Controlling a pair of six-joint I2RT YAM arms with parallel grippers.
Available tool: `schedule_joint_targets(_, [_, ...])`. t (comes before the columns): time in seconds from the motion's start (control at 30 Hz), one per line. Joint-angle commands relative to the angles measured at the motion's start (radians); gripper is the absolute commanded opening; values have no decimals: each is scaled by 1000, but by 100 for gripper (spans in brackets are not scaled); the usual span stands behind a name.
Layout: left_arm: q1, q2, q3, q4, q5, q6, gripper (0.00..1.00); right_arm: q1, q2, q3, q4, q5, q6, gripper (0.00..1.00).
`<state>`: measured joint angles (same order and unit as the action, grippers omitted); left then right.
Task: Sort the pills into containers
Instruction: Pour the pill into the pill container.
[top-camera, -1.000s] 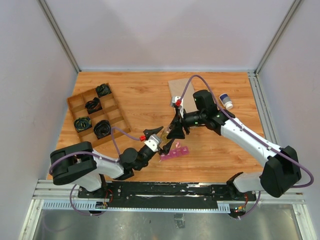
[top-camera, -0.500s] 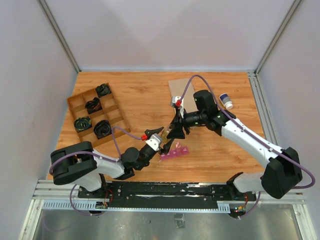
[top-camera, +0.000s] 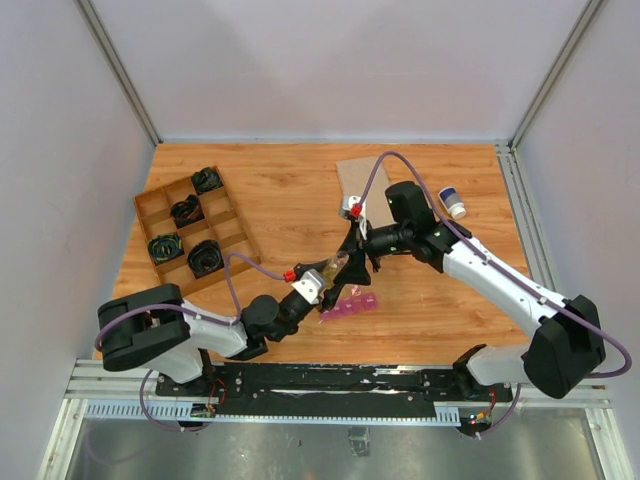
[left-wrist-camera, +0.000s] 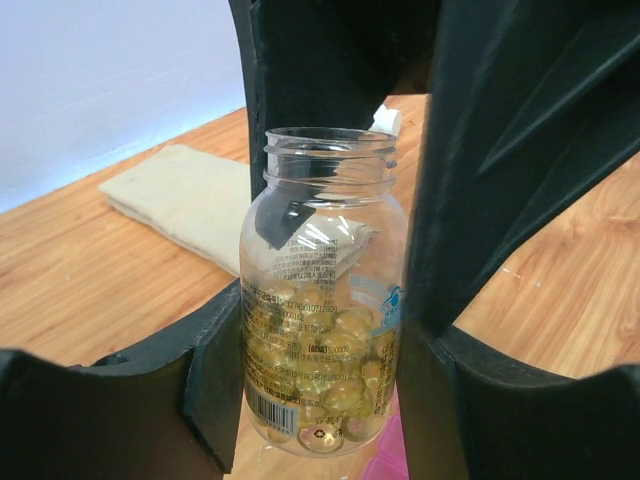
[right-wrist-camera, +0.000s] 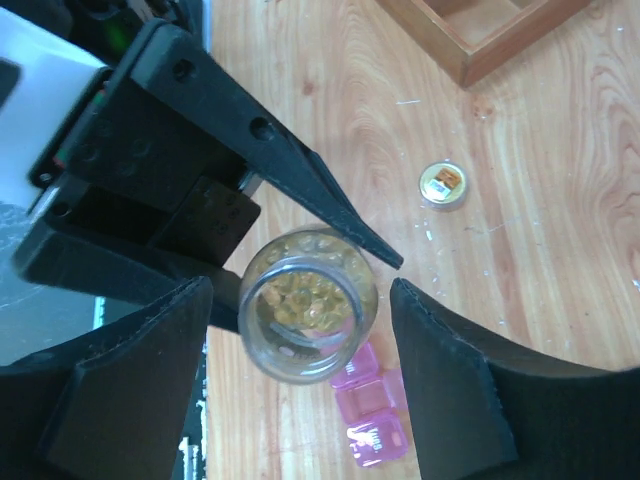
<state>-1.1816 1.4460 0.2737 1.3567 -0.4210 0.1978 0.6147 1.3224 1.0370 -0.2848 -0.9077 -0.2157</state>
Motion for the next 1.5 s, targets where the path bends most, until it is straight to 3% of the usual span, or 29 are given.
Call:
schedule_joint_targets(0.0, [-2, -64, -36, 21, 61, -30, 12, -15, -57, 48, -53, -116, -25, 81])
schedule_joint_targets(0.17, [47, -173, -116, 13, 323, -126, 10, -100, -148, 46, -61, -291, -46, 96])
schedule_joint_targets(0.33, [140, -295, -175, 6, 682, -262, 10, -122, -237, -28, -64, -460, -203, 99])
schedule_joint_targets(0.43, [157, -350, -155, -77, 787, -303, 10, -108, -249, -64, -79, -511, -305, 100])
schedule_joint_targets(0.57, [159, -372, -118, -169, 841, -323, 9, -68, -252, -76, -105, -470, -378, 99])
schedule_joint_targets(0.9, [159, -312, -74, -142, 852, -355, 9, 53, -247, -97, -122, -380, -442, 98])
schedule_joint_targets(1.47, [160, -279, -76, -81, 869, -407, 7, 121, -218, -98, -170, -306, -522, 71])
